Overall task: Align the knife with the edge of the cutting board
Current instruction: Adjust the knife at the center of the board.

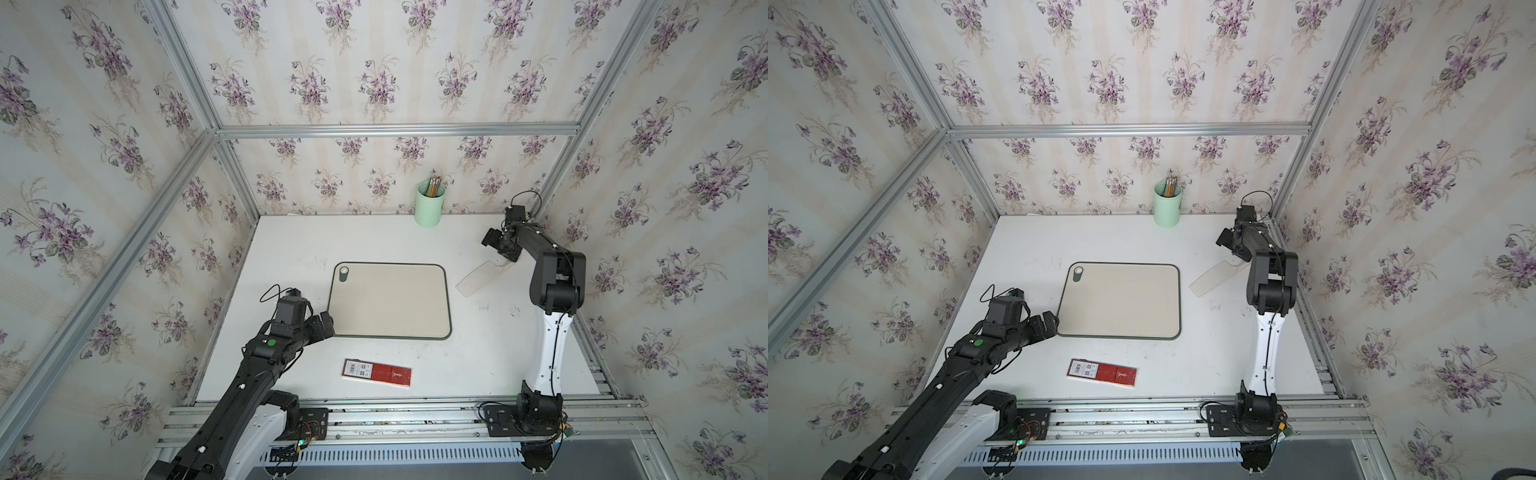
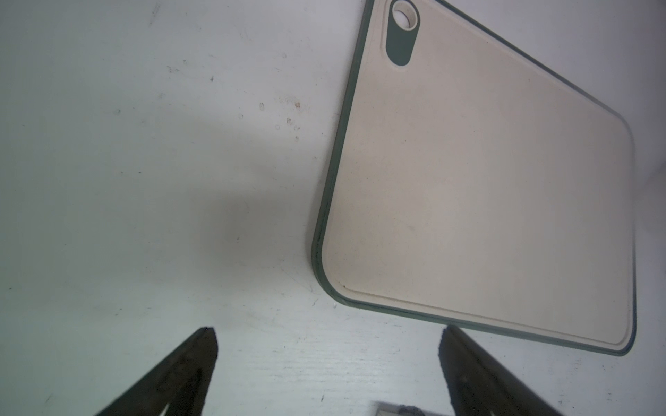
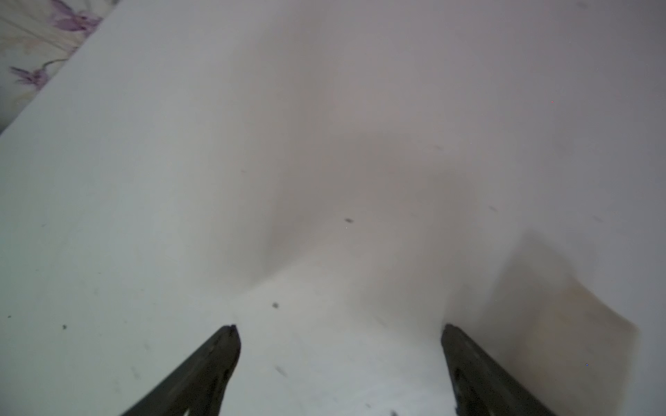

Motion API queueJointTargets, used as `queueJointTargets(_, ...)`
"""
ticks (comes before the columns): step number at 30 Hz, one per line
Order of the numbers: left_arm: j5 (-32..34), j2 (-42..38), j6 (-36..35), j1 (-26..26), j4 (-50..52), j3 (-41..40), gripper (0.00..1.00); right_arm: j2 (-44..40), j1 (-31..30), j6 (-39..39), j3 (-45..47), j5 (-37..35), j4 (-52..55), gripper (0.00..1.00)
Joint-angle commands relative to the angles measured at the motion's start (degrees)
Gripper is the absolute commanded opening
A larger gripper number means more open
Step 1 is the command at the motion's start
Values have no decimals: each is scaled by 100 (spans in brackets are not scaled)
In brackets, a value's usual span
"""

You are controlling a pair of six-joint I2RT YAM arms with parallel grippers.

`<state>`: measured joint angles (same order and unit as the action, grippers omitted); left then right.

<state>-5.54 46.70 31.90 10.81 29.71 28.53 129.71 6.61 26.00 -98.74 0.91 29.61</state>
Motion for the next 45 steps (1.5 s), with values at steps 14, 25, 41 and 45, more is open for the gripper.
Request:
queueJointTargets(14,88,-100,-4,-5,-71,-64,99,-3461,236,1139,4533,1125,-432,94)
queueJointTargets(25,138,-93,-8,0,-90,-71,99,-5092,-577,1104,5997,958,174,93)
queueJointTargets(41,210,-78,0,-7,-52,-55,99,-5220,-2633,1349,6031,214,1219,71)
queueJointTargets(45,194,-47,0,-4,-53,-50,99,-4986,-2941,1417,5998,177,1193,69)
